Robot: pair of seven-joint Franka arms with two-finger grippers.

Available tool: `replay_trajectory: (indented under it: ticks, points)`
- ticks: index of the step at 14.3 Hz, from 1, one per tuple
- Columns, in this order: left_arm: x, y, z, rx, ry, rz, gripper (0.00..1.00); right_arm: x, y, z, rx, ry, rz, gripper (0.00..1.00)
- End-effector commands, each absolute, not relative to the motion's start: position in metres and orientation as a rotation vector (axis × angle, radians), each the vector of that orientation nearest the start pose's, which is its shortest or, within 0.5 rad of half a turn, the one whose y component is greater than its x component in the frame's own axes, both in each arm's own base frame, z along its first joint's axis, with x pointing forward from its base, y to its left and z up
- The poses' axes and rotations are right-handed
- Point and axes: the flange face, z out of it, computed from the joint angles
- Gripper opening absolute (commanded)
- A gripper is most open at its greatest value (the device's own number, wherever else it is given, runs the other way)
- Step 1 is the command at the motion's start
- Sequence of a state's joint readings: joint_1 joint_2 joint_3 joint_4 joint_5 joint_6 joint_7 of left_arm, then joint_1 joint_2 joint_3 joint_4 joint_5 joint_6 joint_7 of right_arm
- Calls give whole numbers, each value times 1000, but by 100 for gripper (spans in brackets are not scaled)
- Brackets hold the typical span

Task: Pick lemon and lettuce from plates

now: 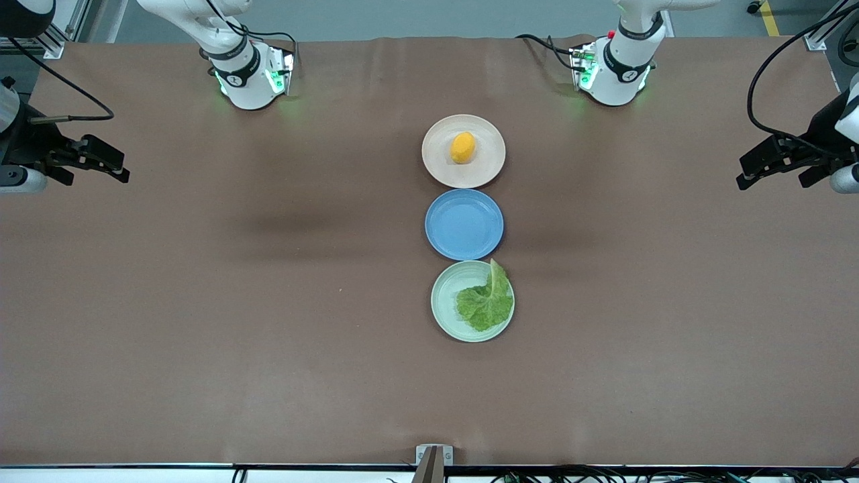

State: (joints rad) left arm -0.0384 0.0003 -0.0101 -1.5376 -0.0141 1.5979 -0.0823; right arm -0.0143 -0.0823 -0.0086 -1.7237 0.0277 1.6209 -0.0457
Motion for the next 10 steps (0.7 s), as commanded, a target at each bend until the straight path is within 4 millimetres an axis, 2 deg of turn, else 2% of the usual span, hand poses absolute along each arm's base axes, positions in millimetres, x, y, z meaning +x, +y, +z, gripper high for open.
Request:
replay_trajectory:
  ticks: [1, 8, 10]
  points:
    - [553, -27, 648, -3163, -36, -88, 100, 522, -11, 605, -3096, -47, 4, 100]
    - [553, -28, 649, -3170, -72, -89, 100, 522, -16, 602, -3095, -31, 25, 100]
    - [556, -29, 644, -3174, -67, -72, 100, 521, -16, 602, -3095, -31, 30, 100]
